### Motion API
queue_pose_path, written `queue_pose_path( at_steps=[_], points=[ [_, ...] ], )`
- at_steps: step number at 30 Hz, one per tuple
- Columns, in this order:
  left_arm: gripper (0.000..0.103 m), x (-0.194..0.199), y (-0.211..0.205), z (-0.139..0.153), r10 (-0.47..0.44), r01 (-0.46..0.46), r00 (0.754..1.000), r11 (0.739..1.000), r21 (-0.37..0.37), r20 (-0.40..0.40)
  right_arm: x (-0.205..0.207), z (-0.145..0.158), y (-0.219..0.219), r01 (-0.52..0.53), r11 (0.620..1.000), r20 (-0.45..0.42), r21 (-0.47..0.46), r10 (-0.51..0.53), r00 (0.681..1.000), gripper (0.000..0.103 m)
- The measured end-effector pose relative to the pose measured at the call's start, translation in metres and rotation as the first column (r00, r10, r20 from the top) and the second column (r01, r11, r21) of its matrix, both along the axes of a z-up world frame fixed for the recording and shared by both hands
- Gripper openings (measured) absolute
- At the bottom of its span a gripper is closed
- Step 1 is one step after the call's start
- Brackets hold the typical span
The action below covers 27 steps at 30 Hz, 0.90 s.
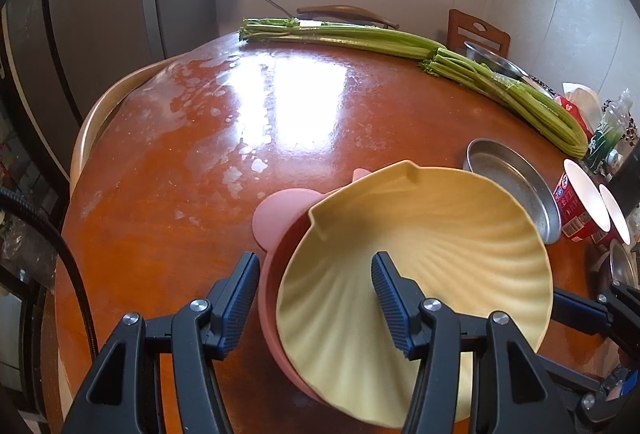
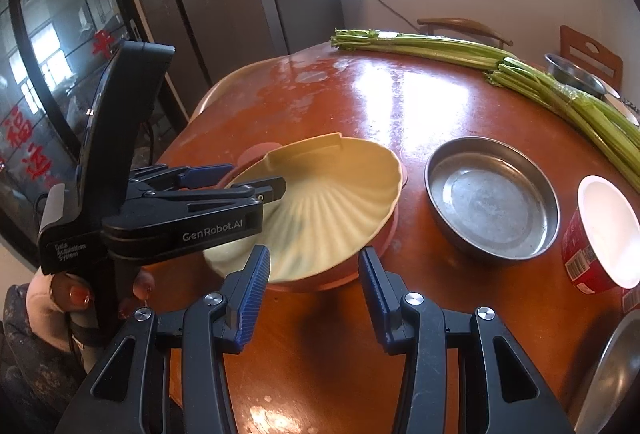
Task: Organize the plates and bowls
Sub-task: 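Lower the yellow shell plate onto the pink plate with the left gripper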
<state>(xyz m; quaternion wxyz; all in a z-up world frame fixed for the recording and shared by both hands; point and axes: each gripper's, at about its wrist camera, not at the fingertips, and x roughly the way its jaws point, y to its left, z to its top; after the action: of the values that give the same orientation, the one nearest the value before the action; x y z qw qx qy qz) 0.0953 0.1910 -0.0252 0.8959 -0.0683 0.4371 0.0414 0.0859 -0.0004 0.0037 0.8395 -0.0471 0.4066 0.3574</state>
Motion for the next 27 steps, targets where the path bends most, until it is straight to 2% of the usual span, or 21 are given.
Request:
queue_pose_path(
  at_steps=[13,19,27],
  points=[
    [0.058,-0.003,0.004,0.001,0.012,-0.012,1.000,0.999,-0.030,0.002,-0.028,0.008,0.010,-0.075,0.996,0.086,-0.051,0.079,0.993,0.048],
    [0.058,-0.007,0.005,0.001,0.012,-0.012,1.000,0.998,-0.061,0.000,-0.035,0.005,0.025,-0.117,0.990,0.090,-0.082,0.124,0.988,0.048],
    [0.058,-0.012,0.007,0.007,0.017,-0.015,1.000,0.996,-0.087,0.012,-0.044,0.005,0.026,-0.180,0.982,0.073,-0.063,0.184,0.980,0.048]
  ],
)
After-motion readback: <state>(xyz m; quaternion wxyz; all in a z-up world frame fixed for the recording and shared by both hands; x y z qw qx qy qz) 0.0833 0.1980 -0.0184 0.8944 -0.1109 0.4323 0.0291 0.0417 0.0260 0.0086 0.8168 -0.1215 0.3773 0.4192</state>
